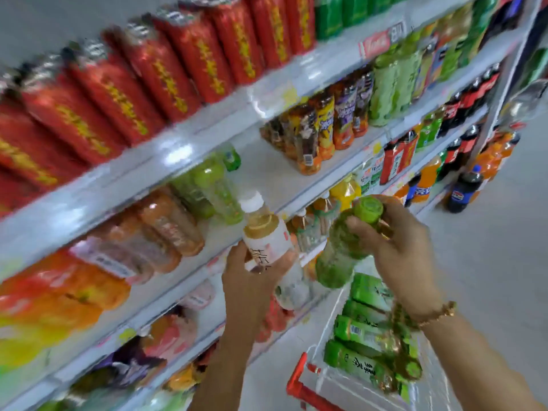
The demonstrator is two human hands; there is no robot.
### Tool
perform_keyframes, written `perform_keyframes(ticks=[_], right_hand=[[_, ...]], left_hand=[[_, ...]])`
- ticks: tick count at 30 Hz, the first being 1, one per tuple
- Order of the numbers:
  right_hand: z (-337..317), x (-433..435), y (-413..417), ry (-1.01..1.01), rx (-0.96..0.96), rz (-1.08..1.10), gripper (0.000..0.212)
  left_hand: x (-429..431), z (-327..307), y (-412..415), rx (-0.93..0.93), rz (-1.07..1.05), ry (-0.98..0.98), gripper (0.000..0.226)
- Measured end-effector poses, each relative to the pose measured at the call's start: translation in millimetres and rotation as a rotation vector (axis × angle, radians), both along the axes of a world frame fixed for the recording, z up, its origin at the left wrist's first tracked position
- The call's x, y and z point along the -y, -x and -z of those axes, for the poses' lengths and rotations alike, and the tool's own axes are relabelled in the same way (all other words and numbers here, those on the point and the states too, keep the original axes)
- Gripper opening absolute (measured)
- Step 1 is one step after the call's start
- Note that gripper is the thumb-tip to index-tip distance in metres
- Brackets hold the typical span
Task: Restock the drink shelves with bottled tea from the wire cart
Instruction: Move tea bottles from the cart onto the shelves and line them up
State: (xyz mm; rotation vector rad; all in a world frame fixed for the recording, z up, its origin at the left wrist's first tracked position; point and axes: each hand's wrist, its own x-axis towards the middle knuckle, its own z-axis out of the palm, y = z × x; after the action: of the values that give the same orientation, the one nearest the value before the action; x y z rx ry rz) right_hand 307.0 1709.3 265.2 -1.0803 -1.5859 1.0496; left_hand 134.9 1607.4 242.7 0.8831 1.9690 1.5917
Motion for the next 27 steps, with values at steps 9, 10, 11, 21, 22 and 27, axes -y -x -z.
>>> perform_keyframes(ticks=[9,10,11,21,22,27], right_hand=[[-186,76,58,-0.185,-0.364,-0.424,0.008],[-204,84,66,-0.205,-0.403,-0.461,0.008],[-220,93,75,-0.223,-0.441,-0.499,0.008],[-353,158,178,-0.487,-0.687,-0.707,0.026],[-364,160,187,-0.512,-0.697,-0.706,0.023],[-410,163,235,-0.576,-0.703,-0.651,0.025]], left_hand=[[129,-163,51,-0.285,-0.241,-0.242,0.045],[143,-181,57,-0.332,-0.270,-0.266,0.047],[158,-197,64,-0.386,-0.293,-0.289,0.049],[242,-344,123,-0.639,-0.568,-0.638,0.042],[241,-359,134,-0.670,-0.575,-0.647,0.040],[221,-435,210,-0.808,-0.678,-0.489,0.054]])
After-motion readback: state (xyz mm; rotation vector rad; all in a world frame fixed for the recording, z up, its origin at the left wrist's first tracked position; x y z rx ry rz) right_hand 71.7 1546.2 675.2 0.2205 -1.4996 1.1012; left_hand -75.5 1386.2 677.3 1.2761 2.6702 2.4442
